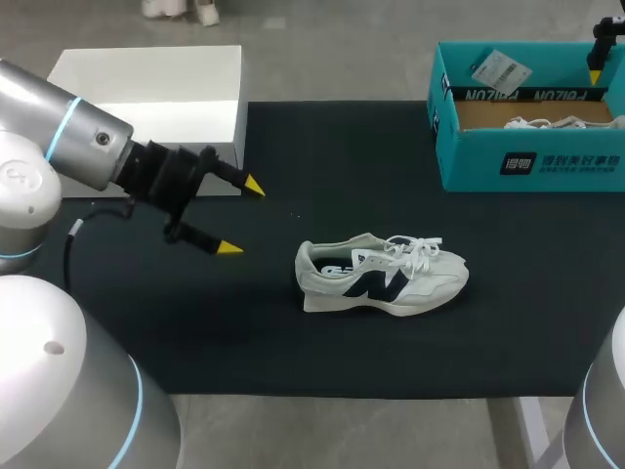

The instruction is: Take the shoe out of the shoebox, open the shoe tongue, remove and reinsert the insole, then place the shoe into the shoebox

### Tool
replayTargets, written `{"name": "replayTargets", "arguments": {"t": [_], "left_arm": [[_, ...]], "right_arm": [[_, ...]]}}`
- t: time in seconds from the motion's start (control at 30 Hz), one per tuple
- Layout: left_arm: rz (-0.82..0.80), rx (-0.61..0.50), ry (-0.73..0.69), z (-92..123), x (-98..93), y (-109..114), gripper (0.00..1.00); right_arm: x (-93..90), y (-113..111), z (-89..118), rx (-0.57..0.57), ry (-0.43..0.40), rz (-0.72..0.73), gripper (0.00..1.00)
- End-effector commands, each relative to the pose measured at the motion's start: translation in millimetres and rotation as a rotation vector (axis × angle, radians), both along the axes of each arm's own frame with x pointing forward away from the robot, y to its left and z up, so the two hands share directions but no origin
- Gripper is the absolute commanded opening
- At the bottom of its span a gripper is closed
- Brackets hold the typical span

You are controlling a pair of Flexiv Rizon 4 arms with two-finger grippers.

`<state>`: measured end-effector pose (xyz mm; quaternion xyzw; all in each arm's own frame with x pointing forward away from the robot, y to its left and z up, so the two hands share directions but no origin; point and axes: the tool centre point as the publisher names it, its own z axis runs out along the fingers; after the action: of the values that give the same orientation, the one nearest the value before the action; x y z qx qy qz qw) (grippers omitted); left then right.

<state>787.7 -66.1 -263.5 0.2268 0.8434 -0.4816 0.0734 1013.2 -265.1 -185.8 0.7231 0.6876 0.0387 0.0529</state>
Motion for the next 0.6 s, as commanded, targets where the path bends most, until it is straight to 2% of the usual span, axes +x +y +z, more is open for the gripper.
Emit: {"name": "replayTargets", "arguments": {"t": [0.03,0.1,0.17,0.33,0.53,0.6], "left_arm": [[0.018,-0.008,-0.011,-0.7,-3.3,0.3,1.0],[0.018,-0.008,-0.011,-0.7,-3.3,0.3,1.0],[0.091,0.049,0.022,-8.4,-6.0,-6.1,1.0],[0.277,0.107,0.106,-21.9,-6.1,-8.6,1.0],[0.294,0.116,0.154,-37.7,-6.4,-4.0,1.0],[0.314,0.118,0.215,-47.4,-3.4,-1.5,1.0]], "right_arm": [[-0.4,0.0,-0.2,0.001,-0.002,0.0,1.0],[-0.4,0.0,-0.2,0.001,-0.002,0.0,1.0],[-0.4,0.0,-0.2,0.001,-0.002,0.0,1.0],[-0.4,0.0,-0.2,0.001,-0.002,0.0,1.0],[-0.4,0.0,-0.2,0.001,-0.002,0.0,1.0],[-0.4,0.0,-0.2,0.001,-0.002,0.0,1.0]]}}
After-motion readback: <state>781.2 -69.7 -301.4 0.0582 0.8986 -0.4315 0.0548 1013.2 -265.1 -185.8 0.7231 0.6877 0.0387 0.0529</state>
